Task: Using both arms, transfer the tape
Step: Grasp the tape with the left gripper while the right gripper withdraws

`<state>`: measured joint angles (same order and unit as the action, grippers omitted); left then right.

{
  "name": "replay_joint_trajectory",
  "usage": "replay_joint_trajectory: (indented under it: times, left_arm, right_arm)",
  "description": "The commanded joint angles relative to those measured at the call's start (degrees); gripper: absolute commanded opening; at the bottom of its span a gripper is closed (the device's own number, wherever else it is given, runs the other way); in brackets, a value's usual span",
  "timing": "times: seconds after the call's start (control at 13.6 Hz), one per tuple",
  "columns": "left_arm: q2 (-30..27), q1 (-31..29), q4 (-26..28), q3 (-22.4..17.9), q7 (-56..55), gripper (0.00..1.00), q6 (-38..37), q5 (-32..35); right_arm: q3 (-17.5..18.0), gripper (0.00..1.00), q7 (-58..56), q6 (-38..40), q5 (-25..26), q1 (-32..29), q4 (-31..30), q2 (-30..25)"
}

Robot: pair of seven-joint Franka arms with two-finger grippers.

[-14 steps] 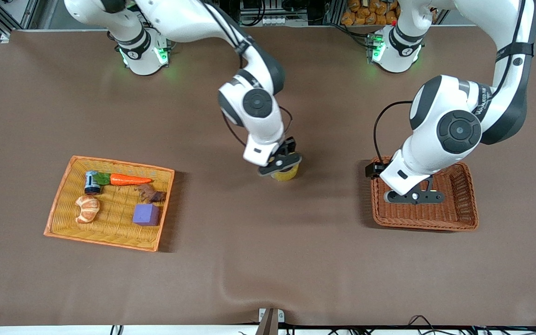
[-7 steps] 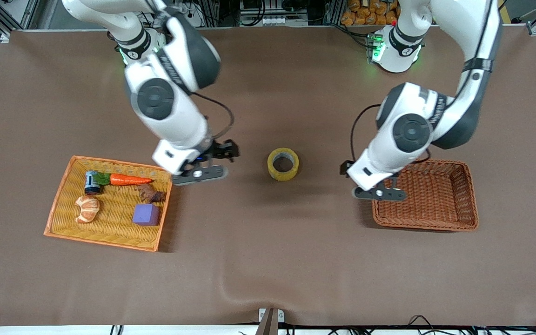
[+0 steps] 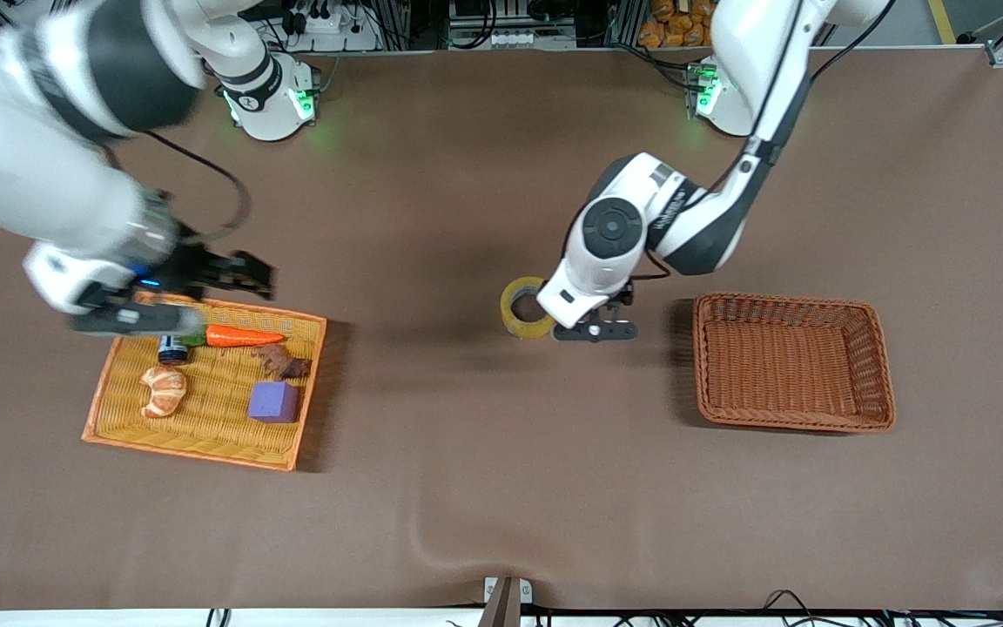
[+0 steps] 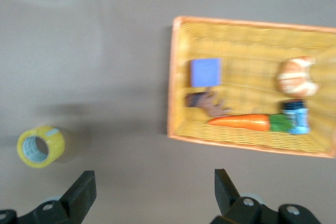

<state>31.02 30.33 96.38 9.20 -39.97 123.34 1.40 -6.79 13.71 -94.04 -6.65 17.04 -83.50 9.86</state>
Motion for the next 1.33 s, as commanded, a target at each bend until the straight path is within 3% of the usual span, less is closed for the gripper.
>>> replay_joint_trajectory:
  times: [0.0, 0.29, 0.52, 0.74, 0.81, 0.96, 1.11, 1.25]
  left_arm:
    - [4.1, 1.0, -0.9, -0.3, -1.0, 1.00, 4.3, -0.9]
    - [6.9, 1.6, -0.8, -0.3, -1.0, 1.00, 5.9, -1.0]
    - [6.9, 1.7, -0.5, -0.3, -1.0, 1.00, 5.9, -1.0]
    - [7.7, 2.4, -0.6, -0.3, -1.1, 1.00, 5.9, -1.0]
    - [8.0, 2.5, -0.6, -0.3, -1.1, 0.96, 5.9, -1.0]
    - [8.4, 2.5, -0.7, -0.3, -1.1, 0.41, 5.9, -1.0]
    - [8.4, 2.5, -0.8, -0.3, -0.5, 0.00, 5.9, -0.7]
    - [7.7, 2.8, -0.9, -0.3, 0.0, 0.00, 5.8, -0.7]
  right_arm:
    - [1.1, 1.00, -1.7, 0.5, 2.6, -5.5, -3.7, -5.2]
    - [1.5, 1.00, -15.6, 0.3, 2.3, -12.6, -10.0, -12.6]
    - [1.6, 1.00, -16.0, 5.7, 2.4, -16.6, -10.5, -13.0]
    - [1.6, 1.00, -19.8, 5.3, 4.8, -18.7, -10.7, -12.6]
    - [1.7, 1.00, -20.2, 5.1, 5.7, -18.8, -11.5, -12.8]
    - [1.8, 1.00, -20.3, 4.7, 5.8, -19.6, -11.6, -12.7]
    - [2.0, 1.00, -20.0, 3.6, 7.4, -19.3, -12.6, -12.8]
    - [2.0, 1.00, -20.1, 3.3, 6.9, -19.3, -12.7, -12.0]
